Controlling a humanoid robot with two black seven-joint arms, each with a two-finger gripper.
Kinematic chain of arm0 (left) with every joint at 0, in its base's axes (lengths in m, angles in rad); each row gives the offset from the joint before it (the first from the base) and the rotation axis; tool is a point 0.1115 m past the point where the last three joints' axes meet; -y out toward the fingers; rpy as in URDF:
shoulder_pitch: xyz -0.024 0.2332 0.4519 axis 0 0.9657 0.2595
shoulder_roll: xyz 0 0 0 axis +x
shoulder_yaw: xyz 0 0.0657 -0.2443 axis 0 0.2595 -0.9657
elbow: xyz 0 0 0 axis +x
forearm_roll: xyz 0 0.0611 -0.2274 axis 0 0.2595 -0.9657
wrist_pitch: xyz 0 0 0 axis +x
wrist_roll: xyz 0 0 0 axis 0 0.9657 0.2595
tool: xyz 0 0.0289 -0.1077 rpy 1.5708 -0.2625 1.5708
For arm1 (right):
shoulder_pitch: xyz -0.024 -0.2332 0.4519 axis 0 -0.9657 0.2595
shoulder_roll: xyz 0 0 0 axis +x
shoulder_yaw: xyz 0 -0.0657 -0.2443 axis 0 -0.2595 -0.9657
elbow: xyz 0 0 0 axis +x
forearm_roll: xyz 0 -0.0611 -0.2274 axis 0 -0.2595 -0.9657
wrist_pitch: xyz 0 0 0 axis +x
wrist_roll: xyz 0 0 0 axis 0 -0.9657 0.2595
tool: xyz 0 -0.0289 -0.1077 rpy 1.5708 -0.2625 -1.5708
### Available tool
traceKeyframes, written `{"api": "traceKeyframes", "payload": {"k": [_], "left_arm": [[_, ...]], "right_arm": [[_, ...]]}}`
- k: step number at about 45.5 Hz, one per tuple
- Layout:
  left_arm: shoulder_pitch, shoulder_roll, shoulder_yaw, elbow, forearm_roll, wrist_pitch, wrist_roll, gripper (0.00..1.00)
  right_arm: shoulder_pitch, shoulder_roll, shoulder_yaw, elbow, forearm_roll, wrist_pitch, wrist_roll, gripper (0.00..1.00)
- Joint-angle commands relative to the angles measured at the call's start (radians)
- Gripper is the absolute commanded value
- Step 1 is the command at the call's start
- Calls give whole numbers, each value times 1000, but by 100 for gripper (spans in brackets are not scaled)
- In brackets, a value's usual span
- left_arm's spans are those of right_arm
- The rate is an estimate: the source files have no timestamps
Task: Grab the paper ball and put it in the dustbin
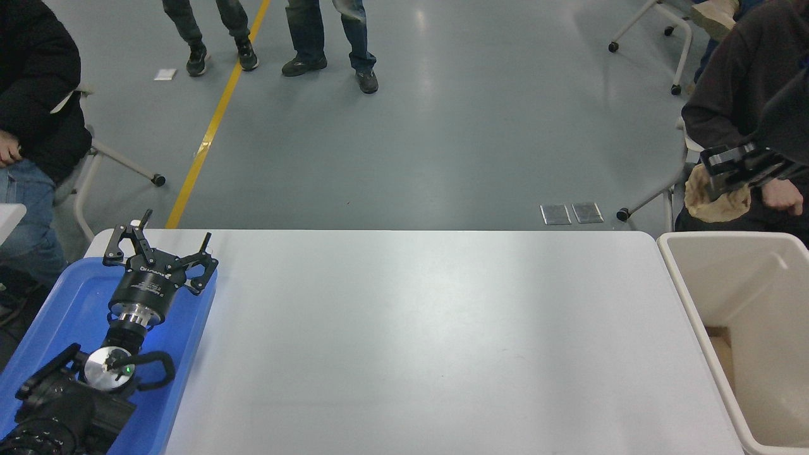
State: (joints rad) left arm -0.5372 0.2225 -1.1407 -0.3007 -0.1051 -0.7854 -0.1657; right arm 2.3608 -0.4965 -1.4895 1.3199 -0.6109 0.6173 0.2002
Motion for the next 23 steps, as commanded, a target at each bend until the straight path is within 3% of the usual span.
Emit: {"api": "traceKeyframes", "payload": {"k": [1, 10, 18, 23], "left_arm": [[0, 0, -1, 0, -1, 0, 0, 99], [0, 0, -1, 0, -1, 0, 0, 99], [0, 0, -1, 0, -1, 0, 0, 99], [0, 0, -1, -1, 1, 0, 0, 99]], "right_arm": [[-286, -165, -31, -250, -118, -172, 2, 0], [-746, -247, 58, -553, -92, -445, 2, 0], [-1184, -235, 340, -835, 17, -498, 1, 0], [-1412, -179, 532, -1001, 25, -498, -1, 0]]}}
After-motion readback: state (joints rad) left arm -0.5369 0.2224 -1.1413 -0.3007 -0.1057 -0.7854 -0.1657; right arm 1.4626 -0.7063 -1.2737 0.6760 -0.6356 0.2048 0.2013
